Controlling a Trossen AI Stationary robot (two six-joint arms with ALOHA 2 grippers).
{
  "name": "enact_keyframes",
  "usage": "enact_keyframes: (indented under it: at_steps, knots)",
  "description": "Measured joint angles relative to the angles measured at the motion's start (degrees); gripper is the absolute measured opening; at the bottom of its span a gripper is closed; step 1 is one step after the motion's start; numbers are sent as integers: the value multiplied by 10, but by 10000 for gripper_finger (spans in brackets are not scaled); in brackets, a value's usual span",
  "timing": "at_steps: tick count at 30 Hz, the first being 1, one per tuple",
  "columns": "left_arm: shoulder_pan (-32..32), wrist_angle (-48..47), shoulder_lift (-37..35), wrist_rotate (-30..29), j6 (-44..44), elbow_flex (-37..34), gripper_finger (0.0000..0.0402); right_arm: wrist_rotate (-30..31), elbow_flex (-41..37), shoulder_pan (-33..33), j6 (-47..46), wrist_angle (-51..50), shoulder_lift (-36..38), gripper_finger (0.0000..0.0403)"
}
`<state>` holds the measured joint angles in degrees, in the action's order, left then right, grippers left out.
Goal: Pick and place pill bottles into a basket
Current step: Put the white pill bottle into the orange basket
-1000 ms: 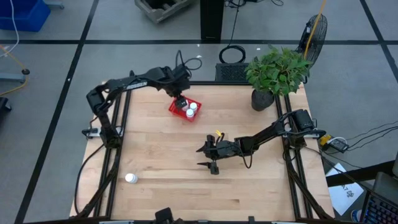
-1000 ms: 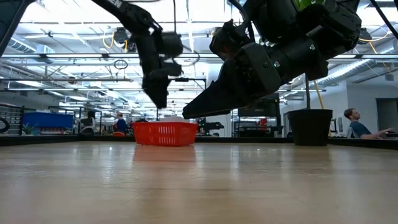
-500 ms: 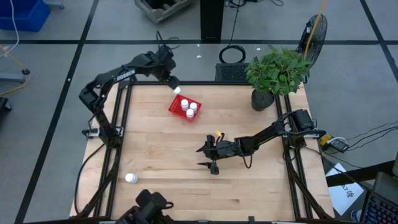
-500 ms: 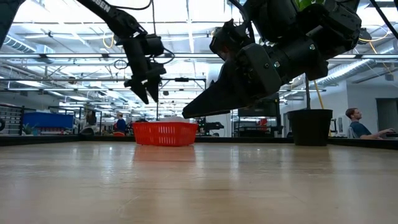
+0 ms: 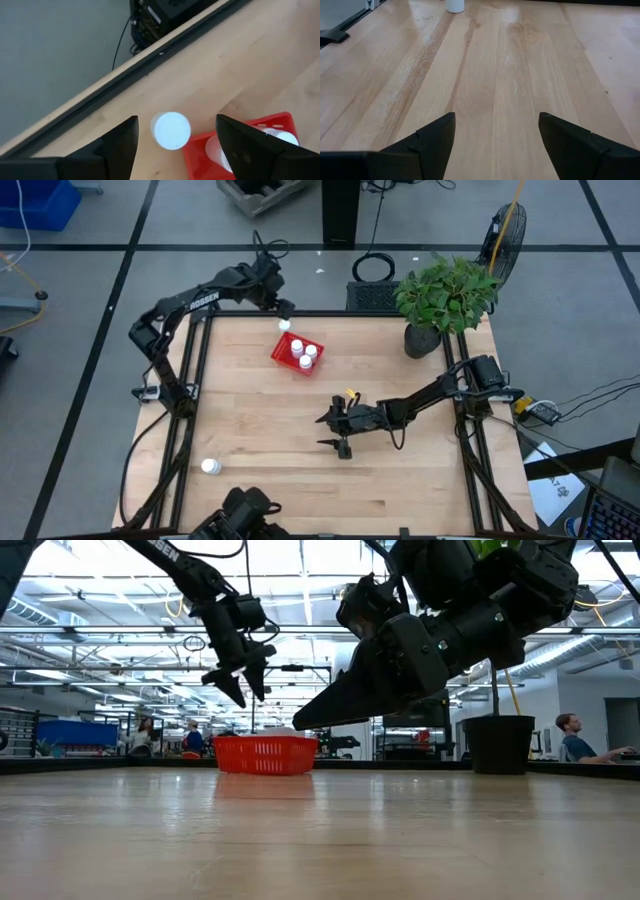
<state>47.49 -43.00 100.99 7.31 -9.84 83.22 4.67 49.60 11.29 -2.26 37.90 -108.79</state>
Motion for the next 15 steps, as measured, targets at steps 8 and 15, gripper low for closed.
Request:
enact_keyframes:
  at_steps: [8, 15]
  knots:
    - [-9, -1, 13, -20, -12, 0, 271, 0, 0, 0, 0, 0, 0, 276]
    - [-19, -8, 50, -31, 0, -1, 271, -2, 0, 0, -1, 0, 0, 276]
